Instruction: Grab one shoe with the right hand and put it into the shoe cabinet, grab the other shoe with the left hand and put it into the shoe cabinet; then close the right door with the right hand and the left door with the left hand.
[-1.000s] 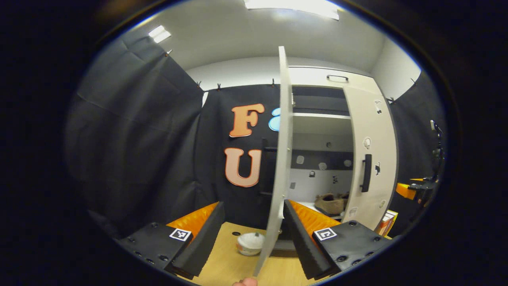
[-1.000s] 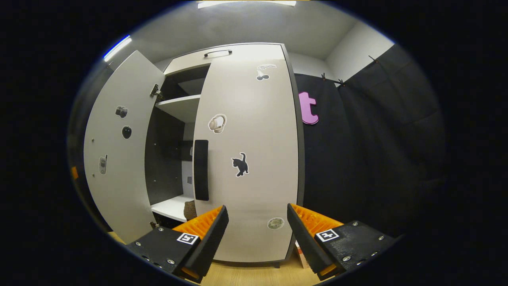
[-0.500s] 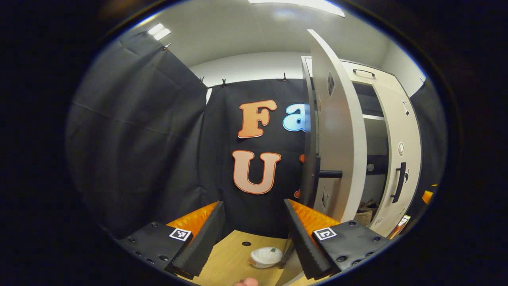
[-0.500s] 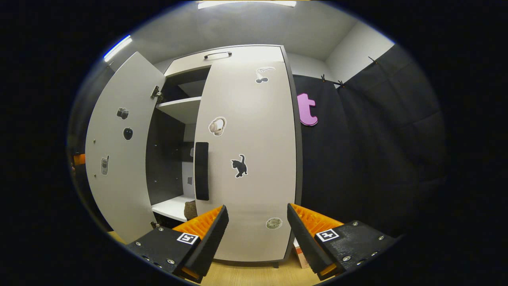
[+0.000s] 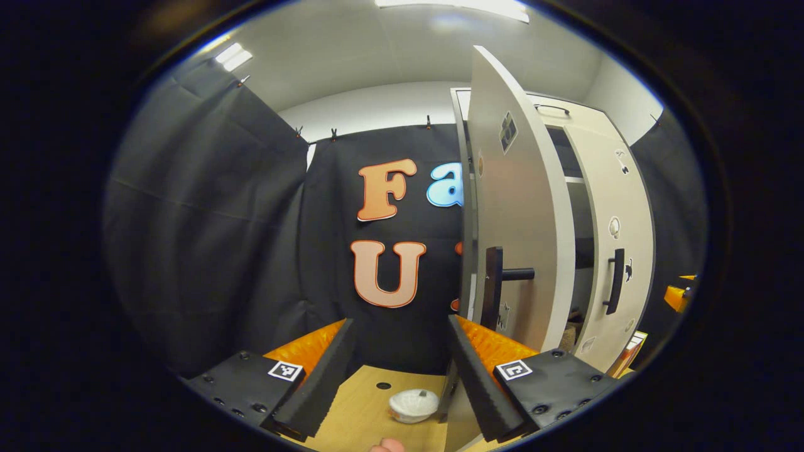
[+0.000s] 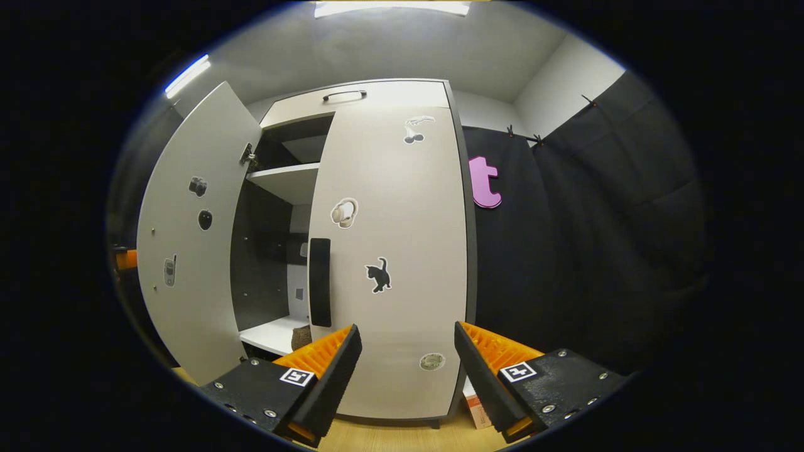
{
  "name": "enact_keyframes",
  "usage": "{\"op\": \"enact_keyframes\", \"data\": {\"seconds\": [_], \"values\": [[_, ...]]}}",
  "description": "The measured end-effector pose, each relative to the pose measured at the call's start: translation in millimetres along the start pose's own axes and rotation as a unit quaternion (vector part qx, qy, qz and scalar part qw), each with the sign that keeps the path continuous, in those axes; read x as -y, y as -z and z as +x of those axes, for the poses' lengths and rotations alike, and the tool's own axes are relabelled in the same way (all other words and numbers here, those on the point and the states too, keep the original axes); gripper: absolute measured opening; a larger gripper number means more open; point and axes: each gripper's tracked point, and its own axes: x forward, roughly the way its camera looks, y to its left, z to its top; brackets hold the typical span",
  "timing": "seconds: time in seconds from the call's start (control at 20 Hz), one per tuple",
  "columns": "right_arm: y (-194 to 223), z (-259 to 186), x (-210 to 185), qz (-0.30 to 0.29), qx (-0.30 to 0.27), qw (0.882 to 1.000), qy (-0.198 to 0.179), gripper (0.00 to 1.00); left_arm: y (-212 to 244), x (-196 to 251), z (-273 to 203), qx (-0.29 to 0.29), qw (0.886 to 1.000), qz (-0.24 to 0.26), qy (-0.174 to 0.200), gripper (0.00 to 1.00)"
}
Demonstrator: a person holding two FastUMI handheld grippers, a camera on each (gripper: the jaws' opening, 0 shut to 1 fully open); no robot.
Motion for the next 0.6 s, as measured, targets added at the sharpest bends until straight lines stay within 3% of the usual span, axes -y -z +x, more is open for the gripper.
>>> {"op": "enact_keyframes", "data": {"seconds": [0.2,0.3,0.6], "values": [[3.2,-3.6,1.9,0.001,-0.007,1.0,0.001,0.92,1.0,41.1,-4.3,0.0,0.999,-0.01,0.048,0.99],[2.9,-5.7,4.9,0.0,-0.008,1.0,0.004,0.92,2.8,58.8,-3.7,-0.002,0.998,-0.015,0.067,0.93],[4.7,-9.5,14.5,-0.008,-0.015,1.0,0.013,0.92,13.0,109.1,11.0,-0.011,0.993,-0.031,0.117,0.93]]}}
